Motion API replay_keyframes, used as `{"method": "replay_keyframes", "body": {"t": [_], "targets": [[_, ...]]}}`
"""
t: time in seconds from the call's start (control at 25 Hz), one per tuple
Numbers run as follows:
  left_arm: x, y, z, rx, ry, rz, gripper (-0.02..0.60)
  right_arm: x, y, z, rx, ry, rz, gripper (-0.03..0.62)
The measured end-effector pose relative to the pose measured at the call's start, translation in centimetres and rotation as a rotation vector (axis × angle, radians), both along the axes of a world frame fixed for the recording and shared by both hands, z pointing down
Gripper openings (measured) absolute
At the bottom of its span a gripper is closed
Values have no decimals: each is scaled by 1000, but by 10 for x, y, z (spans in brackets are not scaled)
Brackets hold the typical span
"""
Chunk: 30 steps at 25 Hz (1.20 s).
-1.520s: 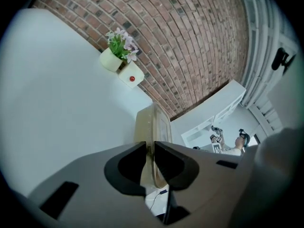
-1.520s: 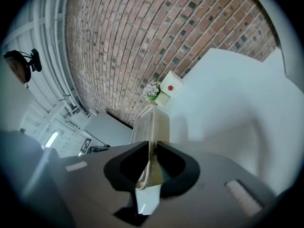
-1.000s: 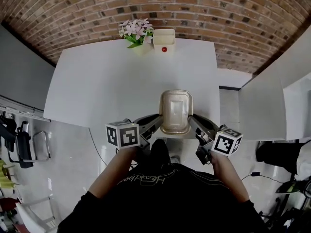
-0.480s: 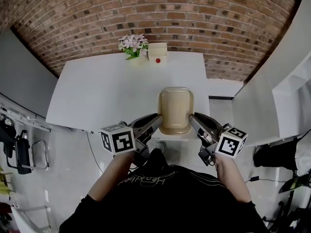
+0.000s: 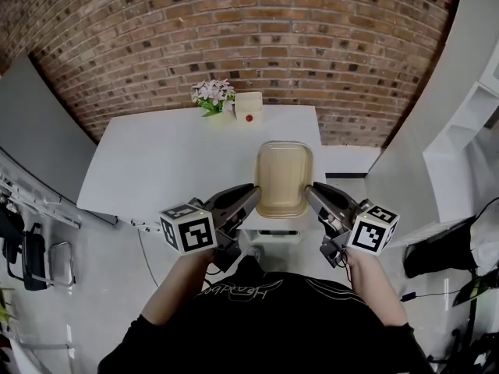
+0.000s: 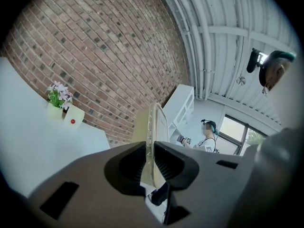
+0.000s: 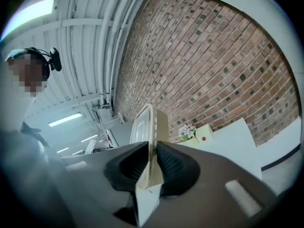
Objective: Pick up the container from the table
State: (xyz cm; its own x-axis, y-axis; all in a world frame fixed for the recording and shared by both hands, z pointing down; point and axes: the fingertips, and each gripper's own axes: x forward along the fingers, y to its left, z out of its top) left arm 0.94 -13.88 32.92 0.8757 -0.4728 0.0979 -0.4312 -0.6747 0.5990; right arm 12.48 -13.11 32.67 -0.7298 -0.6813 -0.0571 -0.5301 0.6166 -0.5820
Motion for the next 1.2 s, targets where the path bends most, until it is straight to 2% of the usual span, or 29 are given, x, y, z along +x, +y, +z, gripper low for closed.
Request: {"method": "replay_keyframes", "body": {"t": [0.32, 0.6, 0.76, 1.2], "targets": [[0, 18, -17, 58, -14, 8, 60, -1, 18, -16, 59, 0, -5, 60], [-7, 26, -20, 55, -6, 4, 60, -7, 25, -22, 71, -13, -23, 58], [-6, 31, -25, 91, -23, 3, 60, -7, 30, -21, 64, -25, -24, 58], [-6, 37, -26, 79, -19, -10, 60, -5, 36, -24, 76, -41, -28, 58]]}}
